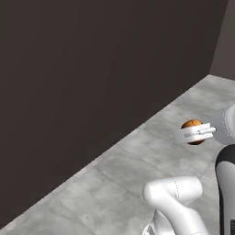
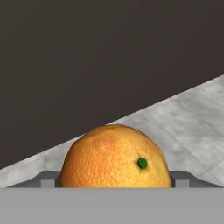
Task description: Pick up each orange from the fridge and place one orange on each plate on the dining counter.
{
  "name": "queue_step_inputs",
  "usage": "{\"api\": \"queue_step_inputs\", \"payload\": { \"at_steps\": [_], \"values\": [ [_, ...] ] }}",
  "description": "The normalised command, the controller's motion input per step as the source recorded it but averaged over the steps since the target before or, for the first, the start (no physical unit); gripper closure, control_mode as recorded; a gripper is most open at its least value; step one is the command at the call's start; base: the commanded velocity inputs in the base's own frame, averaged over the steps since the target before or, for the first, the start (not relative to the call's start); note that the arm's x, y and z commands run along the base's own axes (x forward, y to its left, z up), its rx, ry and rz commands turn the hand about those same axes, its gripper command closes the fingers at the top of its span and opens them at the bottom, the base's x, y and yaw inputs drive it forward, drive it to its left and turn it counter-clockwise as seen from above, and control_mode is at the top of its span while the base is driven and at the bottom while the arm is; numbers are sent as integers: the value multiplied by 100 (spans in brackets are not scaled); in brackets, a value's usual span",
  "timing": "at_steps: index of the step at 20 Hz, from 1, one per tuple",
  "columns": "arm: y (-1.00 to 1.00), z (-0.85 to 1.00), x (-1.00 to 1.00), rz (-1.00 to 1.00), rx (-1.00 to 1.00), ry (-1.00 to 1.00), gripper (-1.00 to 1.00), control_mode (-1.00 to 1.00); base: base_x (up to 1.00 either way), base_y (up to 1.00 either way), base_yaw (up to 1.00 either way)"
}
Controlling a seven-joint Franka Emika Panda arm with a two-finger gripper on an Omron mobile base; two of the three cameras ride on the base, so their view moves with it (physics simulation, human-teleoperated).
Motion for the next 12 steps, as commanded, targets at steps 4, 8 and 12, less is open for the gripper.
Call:
{"api": "queue_step_inputs", "payload": {
  "at_steps": [4,8,12],
  "values": [
    [0,0,0,0,0,0,100,100,100,9,-53],
    [0,0,0,0,0,0,100,100,100,11,-58],
    [0,0,0,0,0,0,100,100,100,11,-58]
  ]
}}
